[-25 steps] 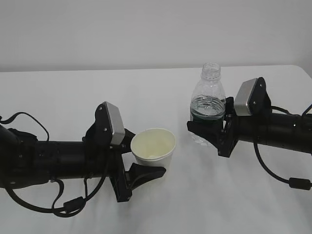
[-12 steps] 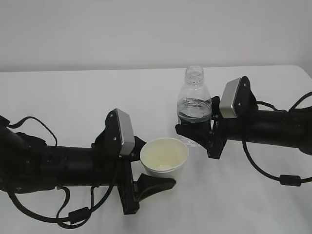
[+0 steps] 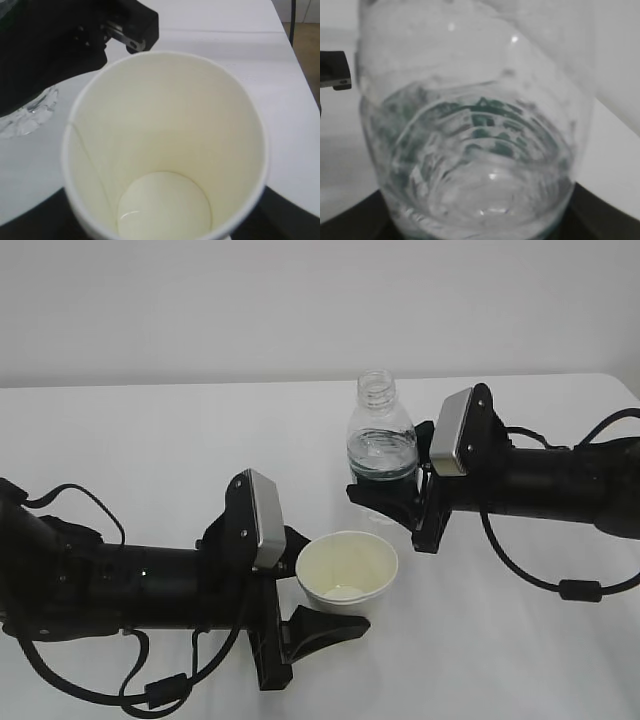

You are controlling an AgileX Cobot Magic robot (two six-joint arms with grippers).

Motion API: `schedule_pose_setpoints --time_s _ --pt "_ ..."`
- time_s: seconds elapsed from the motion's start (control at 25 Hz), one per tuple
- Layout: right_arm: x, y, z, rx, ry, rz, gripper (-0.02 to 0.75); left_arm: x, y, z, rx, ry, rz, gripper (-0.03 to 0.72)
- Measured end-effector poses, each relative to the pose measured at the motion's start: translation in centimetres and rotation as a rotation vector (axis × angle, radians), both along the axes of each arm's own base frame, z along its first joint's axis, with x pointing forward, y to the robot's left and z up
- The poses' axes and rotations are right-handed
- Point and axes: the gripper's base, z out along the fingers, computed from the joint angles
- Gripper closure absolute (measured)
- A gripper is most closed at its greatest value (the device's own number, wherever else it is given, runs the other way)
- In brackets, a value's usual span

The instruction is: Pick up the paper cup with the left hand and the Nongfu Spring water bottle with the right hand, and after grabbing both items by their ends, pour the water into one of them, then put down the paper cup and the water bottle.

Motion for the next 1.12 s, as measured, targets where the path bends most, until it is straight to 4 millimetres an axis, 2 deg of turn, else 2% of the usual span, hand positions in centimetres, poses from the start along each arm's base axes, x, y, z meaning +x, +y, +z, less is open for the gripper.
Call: schedule_pose_setpoints --time_s 0.48,1.12 --pt "0.12 -0.07 -0.03 -0.119 -0.2 0.045 0.271 -0.01 -0.03 0.06 -0.009 0.009 0.002 0.204" --pt "0.79 -0.4 0.34 -0.205 -0.394 0.008 0.271 0.37 0.05 0.16 -0.026 0.02 0.053 0.208"
